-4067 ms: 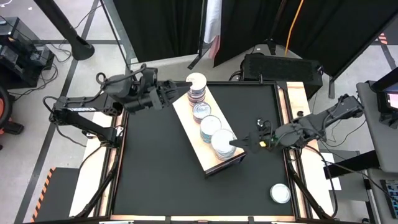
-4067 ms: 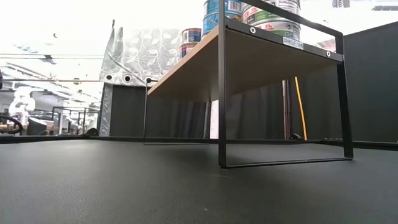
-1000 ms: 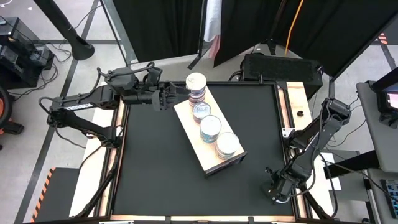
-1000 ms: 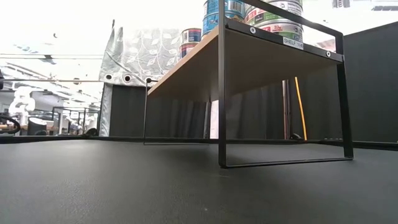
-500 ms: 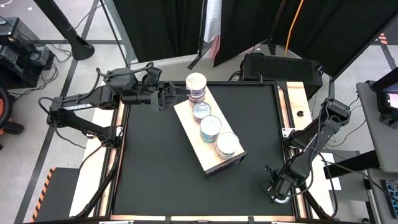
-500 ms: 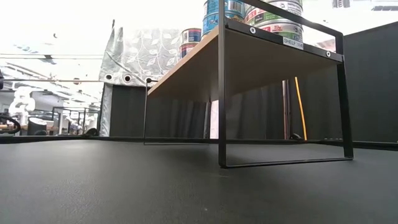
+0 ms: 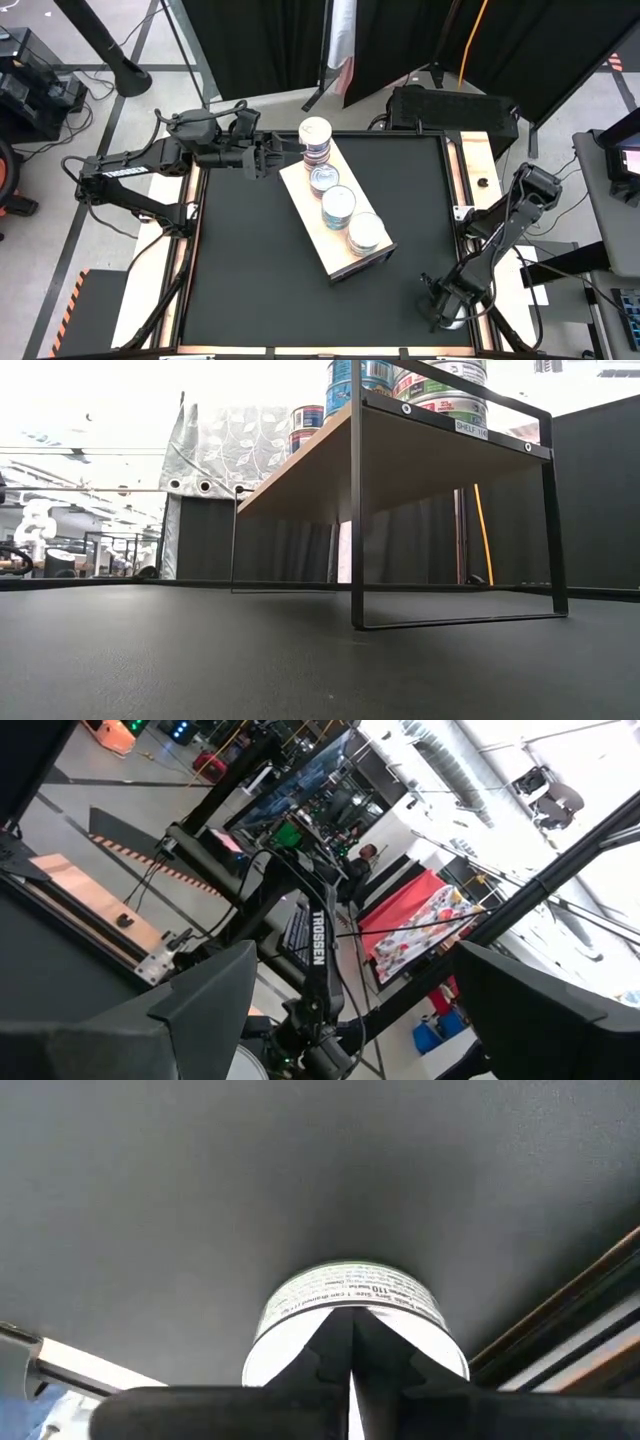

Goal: Stack canned seafood by type on shelf
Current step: Stack the green tuna can on top of the stacked green tuna can on the shelf

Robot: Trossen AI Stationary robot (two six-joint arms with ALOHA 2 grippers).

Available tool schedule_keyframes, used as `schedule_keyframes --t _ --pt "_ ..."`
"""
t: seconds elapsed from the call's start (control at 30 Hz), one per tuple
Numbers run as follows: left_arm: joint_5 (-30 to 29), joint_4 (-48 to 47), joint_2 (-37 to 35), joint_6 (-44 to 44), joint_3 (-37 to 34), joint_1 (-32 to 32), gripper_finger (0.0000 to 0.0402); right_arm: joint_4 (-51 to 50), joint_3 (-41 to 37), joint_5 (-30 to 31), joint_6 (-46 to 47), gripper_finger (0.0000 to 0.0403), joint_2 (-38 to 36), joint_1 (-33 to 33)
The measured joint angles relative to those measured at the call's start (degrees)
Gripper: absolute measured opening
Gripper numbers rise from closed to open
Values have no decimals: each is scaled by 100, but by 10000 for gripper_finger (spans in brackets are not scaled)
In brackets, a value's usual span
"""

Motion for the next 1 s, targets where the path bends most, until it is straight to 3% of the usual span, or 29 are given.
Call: schedule_keyframes --t 0.13,0.3,0.53,0.8,1.0 --pt "-2 -7 0 5 0 12 335 -20 -2 -78 -318 0 81 -282" --pt "-6 -14 0 51 0 12 335 65 -78 690 -638 0 195 -790" --pt "-26 -281 -11 38 0 12 335 27 -46 632 -1097 0 -66 -1194" --pt "-26 -314 -52 33 -2 12 335 -316 18 404 -834 0 -979 -964" --pt "-26 -294 -109 42 -2 12 335 -311 20 338 114 0 -773 -197"
